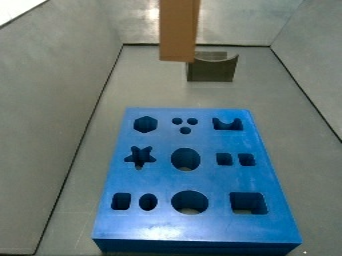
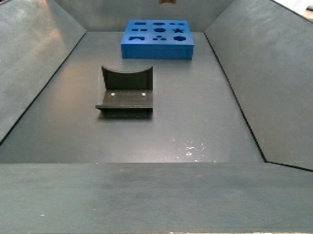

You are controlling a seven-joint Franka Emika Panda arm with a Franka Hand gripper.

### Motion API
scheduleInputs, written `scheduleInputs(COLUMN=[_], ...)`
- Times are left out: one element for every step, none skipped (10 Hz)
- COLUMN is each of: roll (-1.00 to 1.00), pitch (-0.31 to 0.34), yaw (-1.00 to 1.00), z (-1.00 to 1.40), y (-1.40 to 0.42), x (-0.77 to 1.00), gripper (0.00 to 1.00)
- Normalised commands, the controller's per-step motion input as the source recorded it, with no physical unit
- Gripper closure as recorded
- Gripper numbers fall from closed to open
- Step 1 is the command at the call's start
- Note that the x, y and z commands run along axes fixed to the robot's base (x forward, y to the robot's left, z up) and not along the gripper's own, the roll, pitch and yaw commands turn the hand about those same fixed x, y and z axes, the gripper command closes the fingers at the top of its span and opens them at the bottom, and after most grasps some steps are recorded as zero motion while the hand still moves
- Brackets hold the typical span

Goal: Pick up the arch object. Move up. Move to above the board. Insert the arch object.
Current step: Insert the arch object.

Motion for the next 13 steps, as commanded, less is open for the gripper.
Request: scheduleInputs(roll=[0.06,0.07,0.06,0.06,0.06,0.05,0.05,0.05,0.05,0.06,0.08,0.09,0.11], pitch=[0.0,0.0,-0.011,-0.011,-0.007,0.0,0.0,0.0,0.0,0.0,0.0,0.0,0.0], yaw=[-0.03,-0.02,0.0,0.0,0.0,0.0,0.0,0.0,0.0,0.0,0.0,0.0,0.0], z=[-0.24,-0.22,-0.2,-0.19,-0.19,-0.19,-0.2,-0.2,-0.21,-0.22,-0.26,-0.25,-0.27], y=[-0.12,-0.13,-0.12,-0.1,-0.08,-0.05,-0.05,-0.04,-0.02,-0.03,0.0,0.0,-0.04], x=[1.0,1.0,1.0,1.0,1.0,1.0,1.0,1.0,1.0,1.0,1.0,1.0,0.98], gripper=[1.0,1.0,1.0,1.0,1.0,1.0,1.0,1.0,1.0,1.0,1.0,1.0,1.0])
